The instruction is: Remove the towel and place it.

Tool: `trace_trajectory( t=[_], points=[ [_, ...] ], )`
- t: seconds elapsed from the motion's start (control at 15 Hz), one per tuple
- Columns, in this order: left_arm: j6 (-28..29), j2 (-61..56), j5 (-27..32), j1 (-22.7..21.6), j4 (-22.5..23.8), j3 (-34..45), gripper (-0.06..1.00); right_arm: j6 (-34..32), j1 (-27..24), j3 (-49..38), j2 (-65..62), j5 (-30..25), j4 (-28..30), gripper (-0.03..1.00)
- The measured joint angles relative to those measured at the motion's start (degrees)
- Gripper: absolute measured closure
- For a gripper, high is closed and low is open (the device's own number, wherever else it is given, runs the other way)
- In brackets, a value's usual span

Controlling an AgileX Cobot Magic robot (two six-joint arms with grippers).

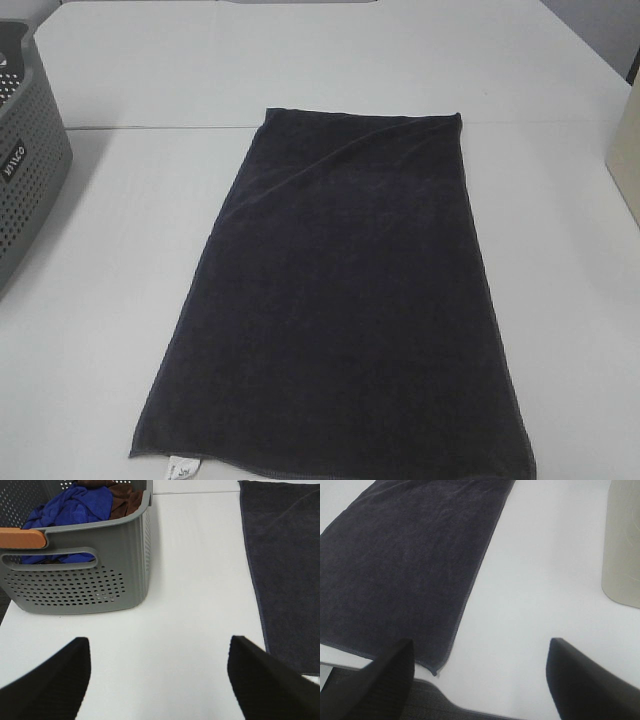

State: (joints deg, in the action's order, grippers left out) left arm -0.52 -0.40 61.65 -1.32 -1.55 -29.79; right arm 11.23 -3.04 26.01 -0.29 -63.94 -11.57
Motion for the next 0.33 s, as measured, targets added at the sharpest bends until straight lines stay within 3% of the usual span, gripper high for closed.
trace_trajectory(
  t=[0.33],
  points=[
    [0.0,0.0,0.0,0.0,0.0,0.0,0.23,0.0,0.0,0.0,0.0,0.0,0.0,0.26]
  ],
)
